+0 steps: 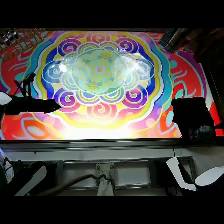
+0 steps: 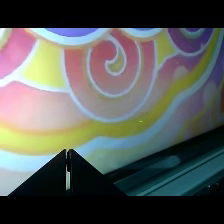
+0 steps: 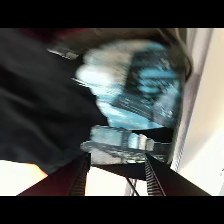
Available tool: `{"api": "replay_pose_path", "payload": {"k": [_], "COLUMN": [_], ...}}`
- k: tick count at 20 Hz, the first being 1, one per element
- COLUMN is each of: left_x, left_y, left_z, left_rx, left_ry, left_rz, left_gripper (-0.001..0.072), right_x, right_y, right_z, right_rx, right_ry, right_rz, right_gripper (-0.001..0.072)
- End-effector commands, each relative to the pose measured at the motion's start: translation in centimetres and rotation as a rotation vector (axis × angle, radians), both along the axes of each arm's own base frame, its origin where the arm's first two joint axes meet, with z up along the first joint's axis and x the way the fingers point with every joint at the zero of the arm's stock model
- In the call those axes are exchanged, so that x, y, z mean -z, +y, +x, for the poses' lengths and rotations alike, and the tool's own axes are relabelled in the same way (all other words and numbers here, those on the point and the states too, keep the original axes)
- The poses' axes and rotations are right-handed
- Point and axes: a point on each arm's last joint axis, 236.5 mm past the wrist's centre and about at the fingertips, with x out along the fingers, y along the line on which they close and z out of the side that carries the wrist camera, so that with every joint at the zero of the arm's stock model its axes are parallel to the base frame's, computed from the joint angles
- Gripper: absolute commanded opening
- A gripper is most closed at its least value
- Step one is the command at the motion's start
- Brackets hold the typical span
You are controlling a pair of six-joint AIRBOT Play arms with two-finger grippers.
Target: Fold the clothes and pants, and hang the long-sleeved shirts on hangers.
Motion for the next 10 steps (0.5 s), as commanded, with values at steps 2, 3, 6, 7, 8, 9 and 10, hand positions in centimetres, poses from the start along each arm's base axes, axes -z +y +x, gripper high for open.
{"api": "replay_pose_path", "payload": {"k": [2,3,6,7,8,9,10], "left_x": [-0.3,-0.3,-0.5,-0.6,-0.8,-1.1,-1.5], "left_y": [-1.6,-2.3,-4.5,-5.3,-6.0,-6.8,-7.4], "left_z": [-0.3,-0.5,-0.9,-0.9,-0.9,-1.0,-1.0], "left_rx": [0.044,0.072,0.132,0.151,0.165,0.179,0.191], "left_ry": [-0.009,-0.013,-0.032,-0.042,-0.053,-0.063,-0.073], "left_rz": [-0.017,-0.015,-0.015,-0.018,-0.023,-0.034,-0.041], "left_gripper": [0.0008,0.0008,0.0008,0.0008,0.0008,0.0008,0.0008], "right_x": [-8.6,-10.4,-13.9,-14.9,-16.0,-16.8,-17.4], "right_y": [-2.0,-1.8,1.6,3.4,5.6,8.0,10.8], "right_z": [0.8,1.7,6.4,8.3,10.3,11.9,13.2], "right_rx": [-0.075,-0.085,-0.259,-0.359,-0.478,-0.598,-0.733], "right_ry": [-0.040,-0.087,-0.274,-0.339,-0.402,-0.451,-0.487], "right_rz": [-0.153,-0.167,-0.147,-0.156,-0.169,-0.176,-0.182], "right_gripper": [0.0412,0.0411,0.0400,0.0400,0.0400,0.0400,0.0400]}}
